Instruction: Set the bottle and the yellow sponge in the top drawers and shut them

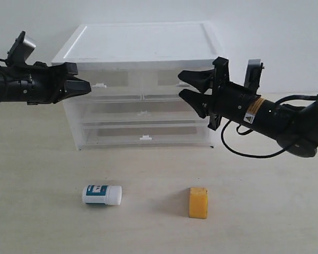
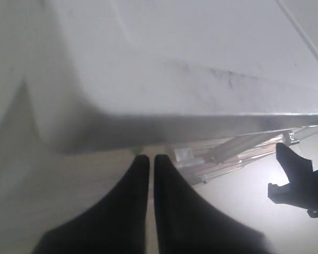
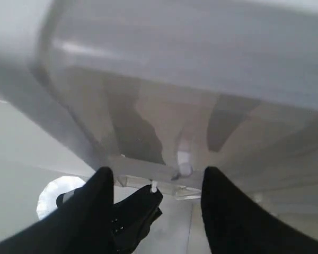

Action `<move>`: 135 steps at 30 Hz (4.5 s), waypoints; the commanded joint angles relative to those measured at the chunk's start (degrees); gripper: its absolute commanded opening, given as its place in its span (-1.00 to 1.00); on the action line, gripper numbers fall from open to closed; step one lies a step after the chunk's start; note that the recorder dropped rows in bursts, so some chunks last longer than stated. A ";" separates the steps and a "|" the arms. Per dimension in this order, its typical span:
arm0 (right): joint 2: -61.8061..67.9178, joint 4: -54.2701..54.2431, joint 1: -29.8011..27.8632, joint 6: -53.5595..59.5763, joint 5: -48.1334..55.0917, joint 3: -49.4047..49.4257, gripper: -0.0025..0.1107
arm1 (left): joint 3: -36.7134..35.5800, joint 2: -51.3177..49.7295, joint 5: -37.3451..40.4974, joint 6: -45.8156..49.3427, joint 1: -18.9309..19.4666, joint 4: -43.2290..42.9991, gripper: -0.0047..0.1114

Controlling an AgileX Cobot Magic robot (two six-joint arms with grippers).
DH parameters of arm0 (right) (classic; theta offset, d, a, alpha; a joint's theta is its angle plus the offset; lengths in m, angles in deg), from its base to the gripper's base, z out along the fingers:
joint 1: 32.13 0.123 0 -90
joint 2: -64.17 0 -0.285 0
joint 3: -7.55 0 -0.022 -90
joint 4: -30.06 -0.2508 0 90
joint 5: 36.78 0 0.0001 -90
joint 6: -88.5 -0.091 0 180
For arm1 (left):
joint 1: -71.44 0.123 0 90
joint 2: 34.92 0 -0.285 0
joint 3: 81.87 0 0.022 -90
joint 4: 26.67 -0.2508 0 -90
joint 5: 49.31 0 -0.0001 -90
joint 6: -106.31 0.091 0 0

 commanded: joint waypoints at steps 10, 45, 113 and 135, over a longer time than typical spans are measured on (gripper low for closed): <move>-0.07 1.69 1.63 2.35 6.87 -4.58 -0.52 | 1.11 -0.45 -3.40 0.45 0.22 3.28 -0.85; -1.49 4.44 1.63 6.31 -1.20 8.83 -0.96 | 1.11 -0.45 -3.40 0.71 0.22 3.28 -0.85; -8.07 -11.63 4.31 7.28 7.34 9.73 -0.51 | 1.46 -0.45 -3.00 0.73 0.22 3.28 -0.85; -8.07 -6.87 4.45 8.50 9.18 7.54 -0.96 | 1.46 -0.45 -3.26 0.73 0.22 2.95 -0.85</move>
